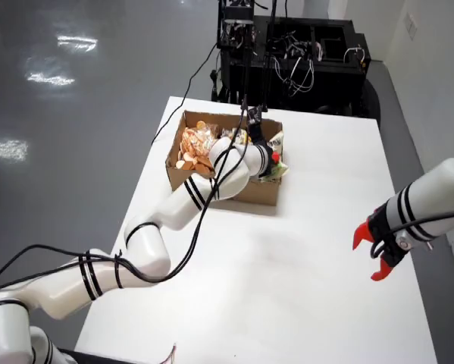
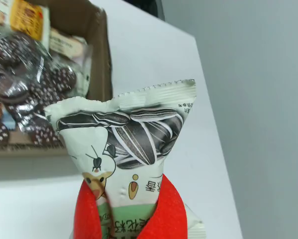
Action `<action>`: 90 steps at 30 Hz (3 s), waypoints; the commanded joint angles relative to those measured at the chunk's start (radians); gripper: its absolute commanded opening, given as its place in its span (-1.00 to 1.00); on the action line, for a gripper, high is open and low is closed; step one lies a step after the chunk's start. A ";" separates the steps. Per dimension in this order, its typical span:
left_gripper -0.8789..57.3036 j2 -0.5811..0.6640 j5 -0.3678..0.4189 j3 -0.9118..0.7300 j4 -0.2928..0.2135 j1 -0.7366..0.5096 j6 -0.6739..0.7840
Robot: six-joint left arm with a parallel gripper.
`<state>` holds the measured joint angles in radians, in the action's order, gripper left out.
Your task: Grasp a snack and put it in the bin.
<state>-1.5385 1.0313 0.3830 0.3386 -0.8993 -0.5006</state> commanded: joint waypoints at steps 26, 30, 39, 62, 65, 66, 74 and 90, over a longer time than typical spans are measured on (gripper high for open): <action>-0.04 0.123 -0.280 -0.274 -0.081 0.269 0.305; 0.32 0.124 -0.281 -0.278 -0.097 0.284 0.306; 0.37 0.099 -0.210 -0.233 -0.105 0.277 0.276; -0.95 0.057 0.169 0.035 0.004 0.120 0.180; -0.97 0.066 0.220 0.050 0.015 0.094 0.171; -0.98 0.070 0.234 0.053 0.019 0.084 0.168; -0.99 0.164 0.309 -0.043 0.041 -0.010 0.162; -0.99 0.404 0.323 -0.467 -0.068 -0.185 0.279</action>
<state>-1.1400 1.3582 -0.0694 0.3108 -1.0715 -0.2490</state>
